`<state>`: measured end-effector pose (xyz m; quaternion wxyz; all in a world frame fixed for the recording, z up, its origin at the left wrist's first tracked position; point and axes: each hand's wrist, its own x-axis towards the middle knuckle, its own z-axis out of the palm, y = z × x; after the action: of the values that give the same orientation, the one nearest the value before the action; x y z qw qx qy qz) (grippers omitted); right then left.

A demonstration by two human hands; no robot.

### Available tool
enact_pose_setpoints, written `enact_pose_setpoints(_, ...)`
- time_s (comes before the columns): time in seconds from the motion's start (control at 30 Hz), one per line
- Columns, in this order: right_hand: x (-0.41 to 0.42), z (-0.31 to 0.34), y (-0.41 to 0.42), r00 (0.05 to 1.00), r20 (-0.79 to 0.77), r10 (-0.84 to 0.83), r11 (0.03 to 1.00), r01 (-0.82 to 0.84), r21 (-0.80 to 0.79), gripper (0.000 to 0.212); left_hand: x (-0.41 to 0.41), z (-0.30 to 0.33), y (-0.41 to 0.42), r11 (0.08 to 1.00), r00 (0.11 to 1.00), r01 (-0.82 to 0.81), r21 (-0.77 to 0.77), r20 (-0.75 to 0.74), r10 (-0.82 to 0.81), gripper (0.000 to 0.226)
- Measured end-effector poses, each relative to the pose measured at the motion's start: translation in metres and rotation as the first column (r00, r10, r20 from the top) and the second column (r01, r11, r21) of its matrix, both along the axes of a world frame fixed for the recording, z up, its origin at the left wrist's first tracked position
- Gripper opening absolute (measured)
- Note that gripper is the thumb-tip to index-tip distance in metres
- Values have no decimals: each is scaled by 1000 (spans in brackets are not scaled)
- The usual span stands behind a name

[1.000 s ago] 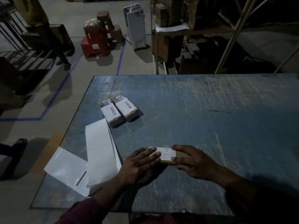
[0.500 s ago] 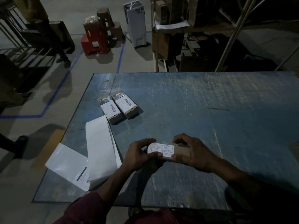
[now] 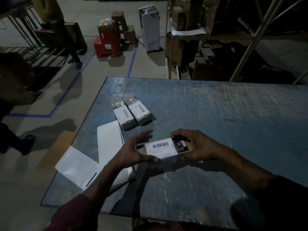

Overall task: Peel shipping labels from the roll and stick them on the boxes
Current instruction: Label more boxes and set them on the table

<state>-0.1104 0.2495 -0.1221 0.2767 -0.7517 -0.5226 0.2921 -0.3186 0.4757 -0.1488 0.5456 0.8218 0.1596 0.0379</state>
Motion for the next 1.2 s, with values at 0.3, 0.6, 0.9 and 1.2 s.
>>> enact_pose_setpoints(0.3, 7, 26, 110, 964, 266, 9, 985, -55, 166, 78, -5, 6, 59, 904, 943, -332, 268, 77, 323, 91)
enact_pose_setpoints(0.6, 1, 2, 172, 962, 200, -187, 961, 137, 241, 59, 29, 11, 110, 497, 572, -782, 376, 117, 812, 57)
enact_pose_setpoints(0.9, -13, -19, 185, 950, 207, -233, 958, 189, 214, 40, 54, -2, 99, 579, 671, -672, 462, 48, 740, 96)
enact_pose_setpoints(1.2, -30, -30, 185, 949, 190, -251, 954, 209, 214, 27, 34, 5, 113, 650, 779, -552, 522, 43, 626, 69)
